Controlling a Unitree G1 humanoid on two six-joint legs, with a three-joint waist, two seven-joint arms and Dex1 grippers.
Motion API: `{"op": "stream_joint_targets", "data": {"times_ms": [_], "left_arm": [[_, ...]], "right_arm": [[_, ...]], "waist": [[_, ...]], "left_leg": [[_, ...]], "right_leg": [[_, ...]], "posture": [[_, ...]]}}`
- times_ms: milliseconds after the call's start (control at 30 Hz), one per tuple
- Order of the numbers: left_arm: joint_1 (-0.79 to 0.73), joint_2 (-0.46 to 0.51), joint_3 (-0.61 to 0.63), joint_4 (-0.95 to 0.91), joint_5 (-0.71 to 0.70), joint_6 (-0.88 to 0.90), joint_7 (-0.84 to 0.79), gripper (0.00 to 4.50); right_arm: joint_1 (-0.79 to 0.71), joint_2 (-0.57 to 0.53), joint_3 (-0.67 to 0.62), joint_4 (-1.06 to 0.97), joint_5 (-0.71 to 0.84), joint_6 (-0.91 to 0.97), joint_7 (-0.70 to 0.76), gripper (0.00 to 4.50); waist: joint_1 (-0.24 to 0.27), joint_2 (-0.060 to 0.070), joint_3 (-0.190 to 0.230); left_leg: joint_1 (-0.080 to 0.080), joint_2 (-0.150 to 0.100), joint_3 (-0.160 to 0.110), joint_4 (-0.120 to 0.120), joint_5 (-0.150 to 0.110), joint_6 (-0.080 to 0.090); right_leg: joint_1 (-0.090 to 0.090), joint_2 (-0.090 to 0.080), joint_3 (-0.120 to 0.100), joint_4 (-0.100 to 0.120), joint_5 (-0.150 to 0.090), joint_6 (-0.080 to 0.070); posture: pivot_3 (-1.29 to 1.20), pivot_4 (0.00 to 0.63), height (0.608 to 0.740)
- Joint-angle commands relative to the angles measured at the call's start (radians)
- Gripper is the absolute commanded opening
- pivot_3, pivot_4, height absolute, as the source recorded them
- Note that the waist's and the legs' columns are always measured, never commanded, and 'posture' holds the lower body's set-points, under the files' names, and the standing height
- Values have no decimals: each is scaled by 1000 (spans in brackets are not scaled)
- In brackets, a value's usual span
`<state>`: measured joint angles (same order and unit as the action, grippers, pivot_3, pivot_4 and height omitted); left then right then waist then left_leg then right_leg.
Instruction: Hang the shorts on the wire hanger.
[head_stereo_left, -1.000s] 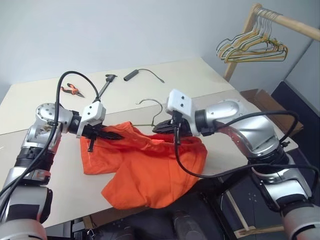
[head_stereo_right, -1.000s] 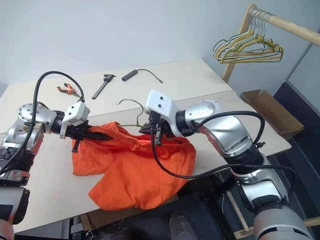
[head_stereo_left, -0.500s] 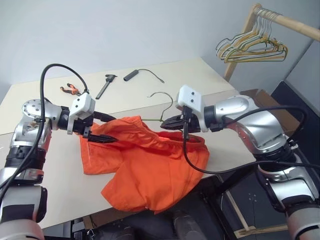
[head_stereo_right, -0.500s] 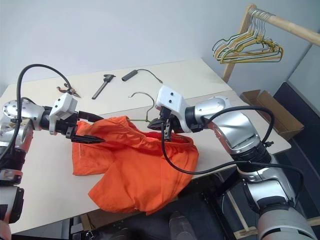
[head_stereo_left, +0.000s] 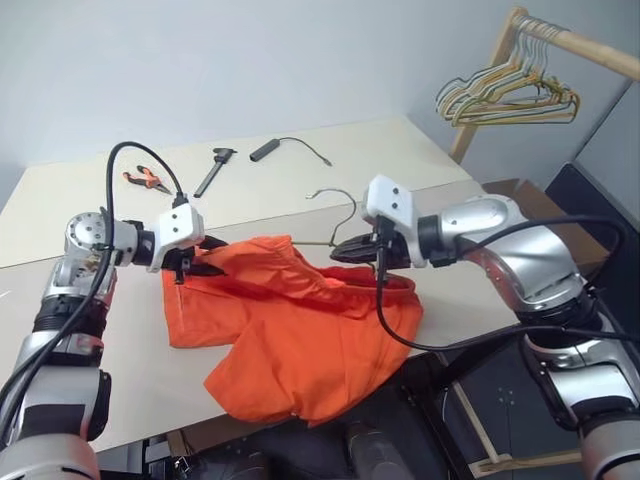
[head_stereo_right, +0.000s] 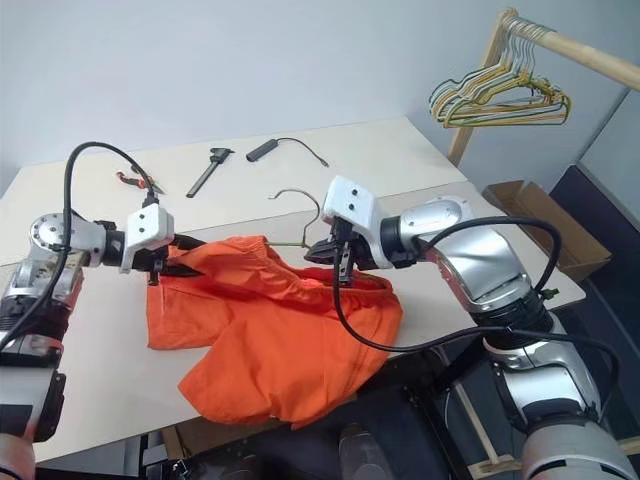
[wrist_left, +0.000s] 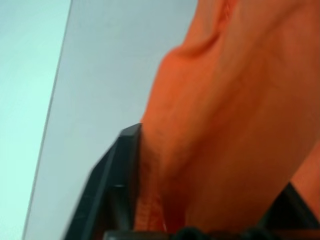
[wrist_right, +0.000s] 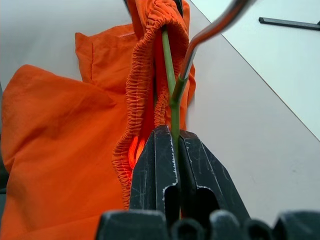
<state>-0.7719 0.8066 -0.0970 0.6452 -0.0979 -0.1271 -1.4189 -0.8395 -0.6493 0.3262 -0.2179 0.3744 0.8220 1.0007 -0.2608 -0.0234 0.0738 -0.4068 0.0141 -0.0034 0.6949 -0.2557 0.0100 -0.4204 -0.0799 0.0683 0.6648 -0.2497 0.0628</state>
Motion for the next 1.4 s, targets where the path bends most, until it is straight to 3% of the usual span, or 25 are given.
{"op": "stream_joint_targets", "data": {"times_ms": [33, 133, 167, 600, 1000, 1400], "left_arm": [[-29, 26, 38, -9, -33, 1, -30, 1076], [-31, 45, 47, -21, -50, 15, -54, 128], [-31, 49, 50, -25, -54, 19, -58, 15], [-37, 88, 94, -56, -96, 84, -89, 15], [-28, 85, 105, -88, -114, 119, -91, 15], [-41, 101, 132, -70, -123, 148, -61, 15]], "right_arm": [[3, -15, -28, -31, -14, -23, -1, 0], [22, -28, -16, -27, -36, -35, -5, 0], [27, -32, -13, -27, -44, -39, -6, 0], [102, -17, 2, -10, -133, -93, -44, 0], [203, 169, -76, 35, -110, -171, -167, 0], [255, 40, -25, 101, -227, -351, -85, 0]], "waist": [[-1, 0, 0], [-3, 0, 0], [-3, 0, 0], [-1, 0, 0], [0, 0, 0], [7, -1, -1]], "left_leg": [[0, 0, 0, 0, 0, 0], [0, 0, 0, 0, 0, 0], [0, 0, 0, 0, 0, 0], [1, 0, 0, 0, 0, 0], [1, 0, 0, 0, 0, 0], [1, 0, 0, 0, 0, 0]], "right_leg": [[0, 0, 0, 0, 0, 0], [0, 0, 0, 0, 0, 0], [0, 0, 0, 0, 0, 0], [0, 0, 0, 0, 0, 0], [1, 0, 0, 1, 0, 0], [1, 0, 0, 0, 0, 0]], "posture": [[-198, 15, 740], [-194, 16, 740], [-194, 16, 740], [-180, 20, 740], [-172, 18, 740], [-159, 16, 740]]}}
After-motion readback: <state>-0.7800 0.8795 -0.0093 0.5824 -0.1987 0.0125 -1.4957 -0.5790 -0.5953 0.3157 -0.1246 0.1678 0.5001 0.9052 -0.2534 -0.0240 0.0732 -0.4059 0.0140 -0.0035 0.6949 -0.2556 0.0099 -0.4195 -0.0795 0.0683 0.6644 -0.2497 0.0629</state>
